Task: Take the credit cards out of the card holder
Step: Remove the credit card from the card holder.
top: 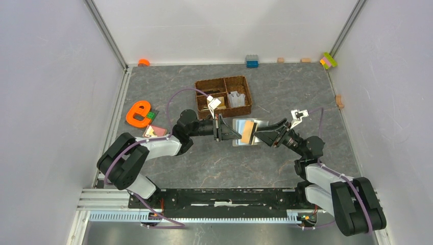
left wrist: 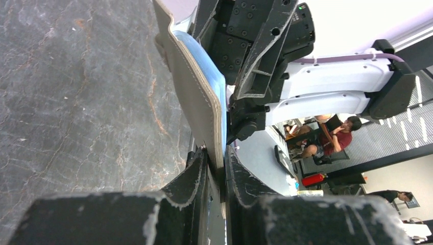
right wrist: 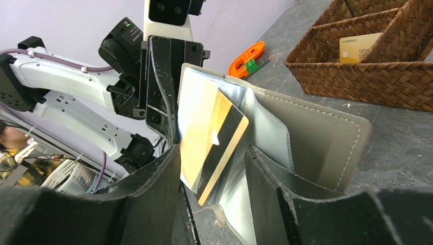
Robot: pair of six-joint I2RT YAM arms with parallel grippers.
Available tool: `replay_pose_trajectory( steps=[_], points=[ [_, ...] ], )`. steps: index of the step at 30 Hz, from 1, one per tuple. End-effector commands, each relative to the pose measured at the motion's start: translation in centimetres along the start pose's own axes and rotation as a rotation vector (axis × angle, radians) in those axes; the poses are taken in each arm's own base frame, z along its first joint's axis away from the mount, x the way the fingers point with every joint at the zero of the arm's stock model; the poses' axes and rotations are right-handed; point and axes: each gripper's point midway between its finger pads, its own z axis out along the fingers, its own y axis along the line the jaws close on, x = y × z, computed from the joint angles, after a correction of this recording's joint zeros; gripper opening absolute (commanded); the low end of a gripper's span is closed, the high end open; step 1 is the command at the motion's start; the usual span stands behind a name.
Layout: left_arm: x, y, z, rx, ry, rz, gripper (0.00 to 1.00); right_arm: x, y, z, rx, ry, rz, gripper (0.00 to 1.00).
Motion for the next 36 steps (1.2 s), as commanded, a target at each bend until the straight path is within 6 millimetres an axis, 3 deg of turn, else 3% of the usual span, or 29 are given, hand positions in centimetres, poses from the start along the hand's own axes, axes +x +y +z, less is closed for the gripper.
replay_pose_trajectory(
  steps=[1,12,19,25,36],
  points=[
    [-1.6,-4.6,-0.2,0.178,-0.032,0.111,0.02,0.2,0.9,0.3,-0.048,0.019,-0.013,0.55],
    [-1.0,-3.9,0.5,0.14,0.0,0.113,0.02,0.6,1.9,0.7,-0.095,0.037,0.009,0.5],
    [-0.3,-2.8,1.0,0.049,0.04,0.162,0.02,0.6,3.1,0.6,-0.167,0.03,0.08,0.31],
    [-0.4,-3.0,0.8,0.046,0.025,0.164,0.02,0.5,3.7,0.5,-0.203,0.025,0.109,0.0],
    [-2.3,-2.5,-1.2,-0.028,-0.084,0.19,0.02,-0.3,1.7,-0.5,-0.115,-0.028,0.117,0.0]
  ],
)
